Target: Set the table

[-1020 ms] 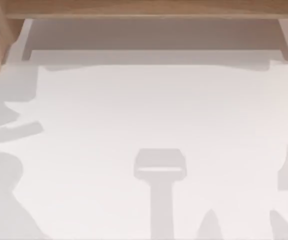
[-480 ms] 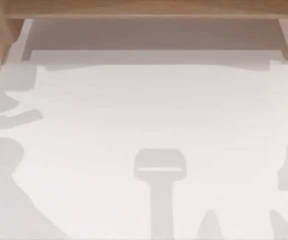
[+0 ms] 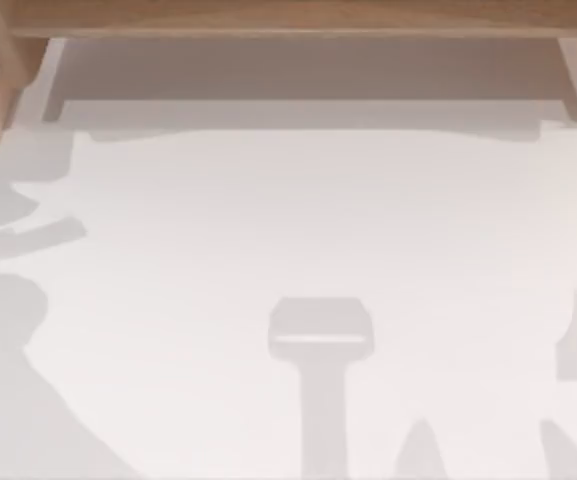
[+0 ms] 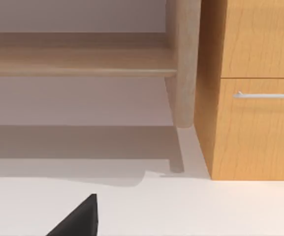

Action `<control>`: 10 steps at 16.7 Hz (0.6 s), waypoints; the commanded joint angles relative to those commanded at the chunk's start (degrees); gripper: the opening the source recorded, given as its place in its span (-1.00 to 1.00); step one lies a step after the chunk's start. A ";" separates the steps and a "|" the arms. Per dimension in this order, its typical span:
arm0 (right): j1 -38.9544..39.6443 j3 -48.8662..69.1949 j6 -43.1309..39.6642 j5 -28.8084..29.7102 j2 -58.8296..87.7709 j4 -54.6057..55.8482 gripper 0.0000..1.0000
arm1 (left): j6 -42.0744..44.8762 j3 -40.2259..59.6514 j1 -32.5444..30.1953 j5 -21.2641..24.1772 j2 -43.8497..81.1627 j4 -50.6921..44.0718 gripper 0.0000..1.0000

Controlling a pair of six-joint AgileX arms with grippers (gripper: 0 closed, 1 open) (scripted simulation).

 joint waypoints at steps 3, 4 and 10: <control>0.00 0.00 0.00 0.00 0.00 0.00 1.00 | 0.00 0.00 0.00 0.00 0.00 0.00 0.36; 0.00 0.00 0.00 0.00 0.00 0.00 1.00 | 0.00 0.00 0.00 0.00 0.00 0.00 0.51; 0.00 0.00 0.00 0.00 0.00 0.00 1.00 | 0.00 0.00 0.00 0.00 0.00 0.00 1.00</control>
